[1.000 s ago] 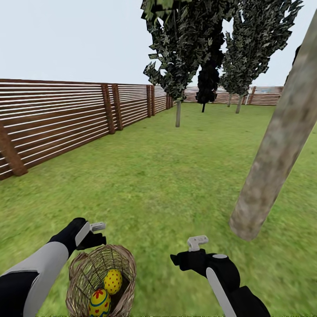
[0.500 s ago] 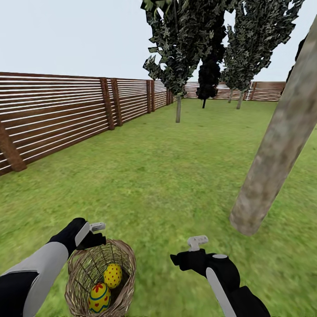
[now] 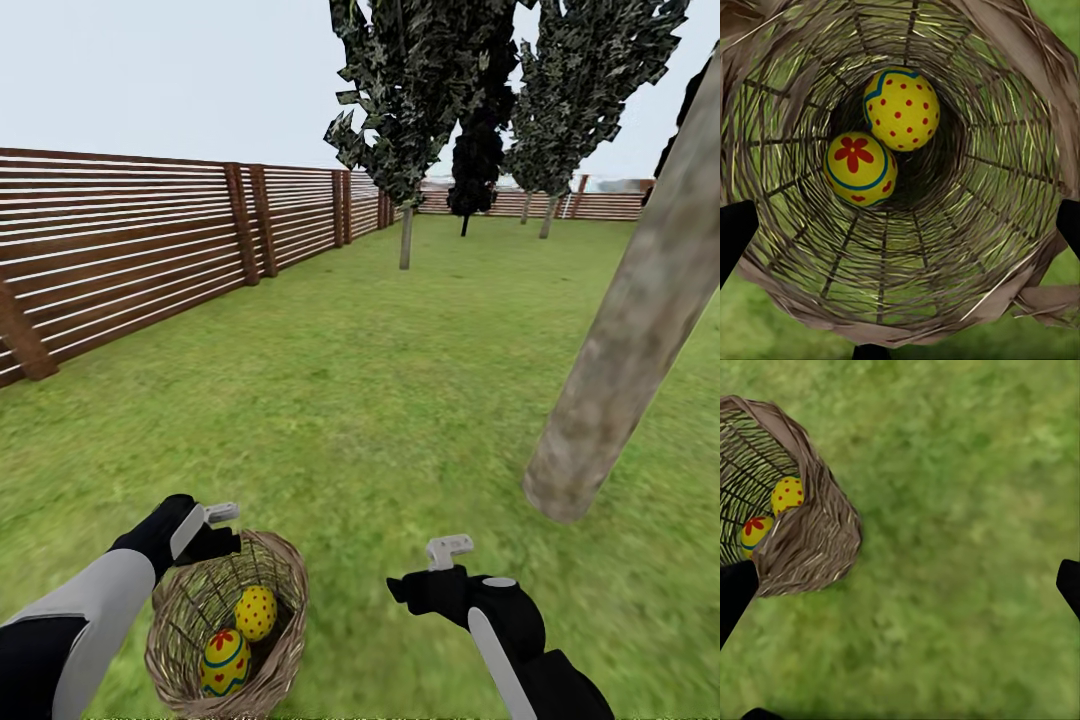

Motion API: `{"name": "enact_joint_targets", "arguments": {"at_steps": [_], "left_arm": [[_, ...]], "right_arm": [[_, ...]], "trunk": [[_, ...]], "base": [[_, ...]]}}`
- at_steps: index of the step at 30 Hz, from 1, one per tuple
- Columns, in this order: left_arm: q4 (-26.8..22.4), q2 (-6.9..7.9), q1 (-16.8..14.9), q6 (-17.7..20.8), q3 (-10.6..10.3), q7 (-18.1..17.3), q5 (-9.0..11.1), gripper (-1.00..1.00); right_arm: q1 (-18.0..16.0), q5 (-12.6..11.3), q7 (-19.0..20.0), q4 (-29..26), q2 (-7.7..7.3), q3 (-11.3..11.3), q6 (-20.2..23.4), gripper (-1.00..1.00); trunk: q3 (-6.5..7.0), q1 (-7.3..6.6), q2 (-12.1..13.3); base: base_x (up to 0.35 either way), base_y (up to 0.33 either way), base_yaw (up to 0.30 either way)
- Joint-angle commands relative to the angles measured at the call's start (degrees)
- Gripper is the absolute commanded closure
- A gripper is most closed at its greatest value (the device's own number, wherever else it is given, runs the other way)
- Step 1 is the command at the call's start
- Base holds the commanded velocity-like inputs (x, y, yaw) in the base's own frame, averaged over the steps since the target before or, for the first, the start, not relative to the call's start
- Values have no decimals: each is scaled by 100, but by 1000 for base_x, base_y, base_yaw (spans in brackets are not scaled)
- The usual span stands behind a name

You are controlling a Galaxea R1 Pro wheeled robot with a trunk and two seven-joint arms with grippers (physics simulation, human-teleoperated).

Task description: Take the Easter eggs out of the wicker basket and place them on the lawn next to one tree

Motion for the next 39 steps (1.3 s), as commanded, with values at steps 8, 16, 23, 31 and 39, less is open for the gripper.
{"name": "enact_joint_targets", "arguments": {"at_steps": [8, 16, 23, 31, 39], "left_arm": [[-9, 7, -2, -40, -2, 32, 67, -100], [-10, 8, -2, -308, -2, 35, 41, -100], [-9, 8, -2, -455, -1, 34, 35, -100], [-9, 8, -10, -379, -18, 45, 29, -100], [-9, 8, -10, -373, -27, 41, 35, -100]], "right_arm": [[-4, -46, -39, -7, 1, 1, 22, -100], [-4, -48, -37, -4, 1, -6, 19, -100], [-4, -46, -34, 1, 1, -2, 14, -100], [-4, -50, -31, -23, 1, -4, 24, -100], [-12, -45, -33, -29, 0, -19, 30, -100]], "trunk": [[-224, 176, -325], [-441, 351, -646], [-631, 505, -927], [-849, 681, -1247], [-1023, 813, -1488]], "base": [[0, 0, 0], [0, 0, 0], [0, 0, 0], [0, 0, 0], [0, 0, 0]]}}
